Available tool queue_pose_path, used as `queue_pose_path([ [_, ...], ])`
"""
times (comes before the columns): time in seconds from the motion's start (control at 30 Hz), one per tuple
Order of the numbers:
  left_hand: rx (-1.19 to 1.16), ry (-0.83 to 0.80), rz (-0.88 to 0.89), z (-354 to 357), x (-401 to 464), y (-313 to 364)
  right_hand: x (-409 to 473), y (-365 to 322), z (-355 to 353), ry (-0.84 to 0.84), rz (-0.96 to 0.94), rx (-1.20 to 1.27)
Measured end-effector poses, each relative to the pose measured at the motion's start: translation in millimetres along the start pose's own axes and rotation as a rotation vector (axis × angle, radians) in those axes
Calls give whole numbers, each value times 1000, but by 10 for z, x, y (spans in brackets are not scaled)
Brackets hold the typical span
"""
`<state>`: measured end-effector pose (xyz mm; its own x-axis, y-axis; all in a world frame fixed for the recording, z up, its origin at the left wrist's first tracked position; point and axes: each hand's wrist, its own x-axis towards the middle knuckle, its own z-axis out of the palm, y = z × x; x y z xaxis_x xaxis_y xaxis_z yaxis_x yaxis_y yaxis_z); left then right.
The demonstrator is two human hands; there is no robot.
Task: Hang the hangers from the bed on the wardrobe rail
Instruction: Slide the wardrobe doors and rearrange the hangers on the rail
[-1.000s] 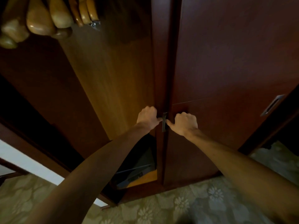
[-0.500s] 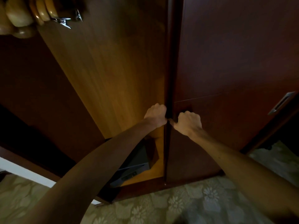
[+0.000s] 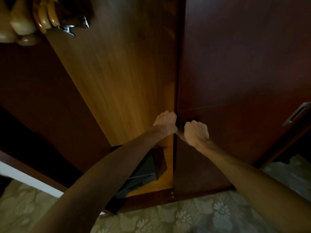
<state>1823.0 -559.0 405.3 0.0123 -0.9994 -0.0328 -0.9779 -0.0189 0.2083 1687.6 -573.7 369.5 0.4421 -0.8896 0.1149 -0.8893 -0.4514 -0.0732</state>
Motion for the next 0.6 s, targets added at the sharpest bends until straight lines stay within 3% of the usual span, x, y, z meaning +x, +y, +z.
queue_pose_path([
  [0.17,62,0,42,-210,-84,-3,15,-145,-287,-31,6,41],
  [0.37,93,166,23,-930,-275,-218,92,-570,-983,67,-49,159],
  [0.5,107,396,16,-1607,-581,-543,217,-1075,-1603,125,-120,262],
  [0.6,91,620,21,-2139,-865,-856,300,-1473,-2113,269,-143,359],
])
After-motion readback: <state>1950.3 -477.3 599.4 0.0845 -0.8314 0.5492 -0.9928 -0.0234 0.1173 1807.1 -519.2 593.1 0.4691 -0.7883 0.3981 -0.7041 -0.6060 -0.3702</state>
